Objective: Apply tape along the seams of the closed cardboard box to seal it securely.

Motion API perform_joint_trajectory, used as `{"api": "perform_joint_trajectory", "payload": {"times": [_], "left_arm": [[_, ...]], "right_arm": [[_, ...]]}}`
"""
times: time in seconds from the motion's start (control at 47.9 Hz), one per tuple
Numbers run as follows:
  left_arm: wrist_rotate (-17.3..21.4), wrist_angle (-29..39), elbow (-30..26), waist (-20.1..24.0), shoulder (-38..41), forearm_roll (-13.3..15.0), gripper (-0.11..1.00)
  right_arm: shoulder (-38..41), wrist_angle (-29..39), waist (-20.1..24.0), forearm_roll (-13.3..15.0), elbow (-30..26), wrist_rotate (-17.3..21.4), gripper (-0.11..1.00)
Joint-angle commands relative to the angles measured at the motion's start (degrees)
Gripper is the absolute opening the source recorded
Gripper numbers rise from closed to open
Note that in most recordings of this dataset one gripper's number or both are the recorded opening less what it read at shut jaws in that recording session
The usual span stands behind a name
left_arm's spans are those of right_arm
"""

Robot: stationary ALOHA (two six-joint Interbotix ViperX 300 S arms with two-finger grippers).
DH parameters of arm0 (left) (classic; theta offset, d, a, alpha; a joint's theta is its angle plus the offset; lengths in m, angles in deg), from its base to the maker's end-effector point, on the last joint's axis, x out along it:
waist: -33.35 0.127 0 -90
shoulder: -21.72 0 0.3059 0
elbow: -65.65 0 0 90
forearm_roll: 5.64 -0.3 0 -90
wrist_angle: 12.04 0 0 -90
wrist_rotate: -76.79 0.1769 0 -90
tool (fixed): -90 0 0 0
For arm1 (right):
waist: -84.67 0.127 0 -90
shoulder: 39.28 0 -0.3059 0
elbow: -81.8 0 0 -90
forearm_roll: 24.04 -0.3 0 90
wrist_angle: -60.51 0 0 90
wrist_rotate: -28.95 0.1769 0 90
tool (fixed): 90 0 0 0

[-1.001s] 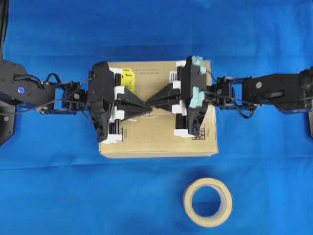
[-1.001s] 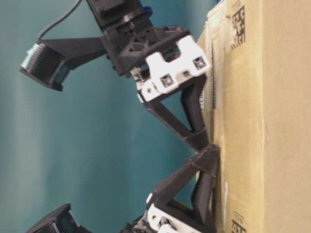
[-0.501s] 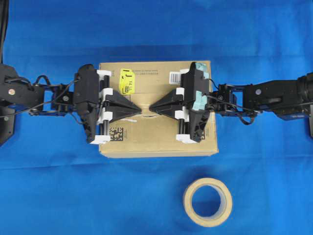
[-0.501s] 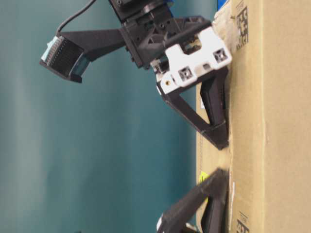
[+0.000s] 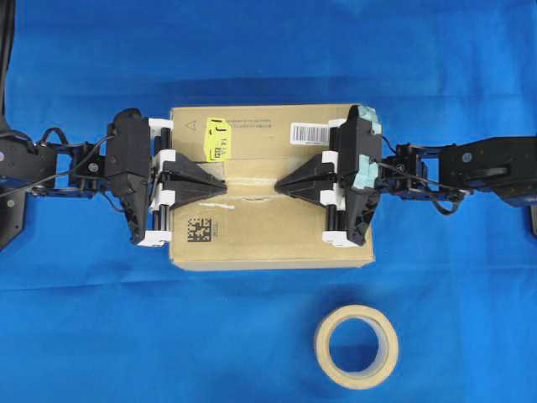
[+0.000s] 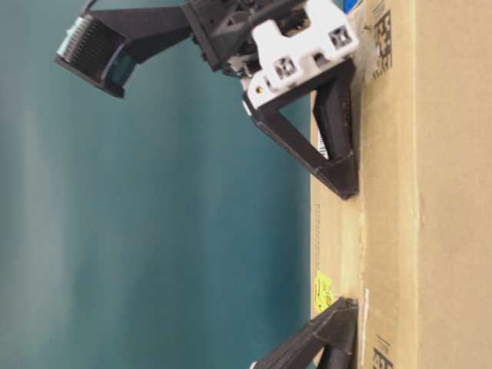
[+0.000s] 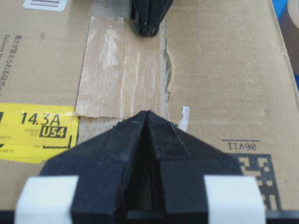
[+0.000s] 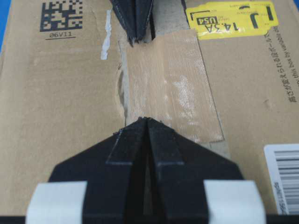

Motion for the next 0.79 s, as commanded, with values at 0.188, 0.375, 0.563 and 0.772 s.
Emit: {"api": "perform_joint_trajectory", "payload": {"times": [0.188, 0.375, 0.563, 0.772], "left_arm": [[0.4, 9.8, -3.9, 0.4, -13.4, -0.3, 0.00], [0.4, 13.7, -0.4, 1.2, -23.7, -0.3, 0.00], [0.1, 17.1, 4.3, 1.5, -34.6, -0.3, 0.00], [-0.4, 19.5, 10.0, 1.5, -44.8, -0.3, 0.00]], "right_arm": [[-14.0, 3.0, 0.2, 1.8, 0.4, -2.4, -0.01], [-21.7, 5.1, 0.2, 1.8, 5.0, -3.0, -0.01], [-29.8, 6.8, 0.2, 1.8, 10.3, -3.0, -0.01], [-37.8, 10.1, 0.2, 1.8, 15.6, -3.1, -0.01]]}}
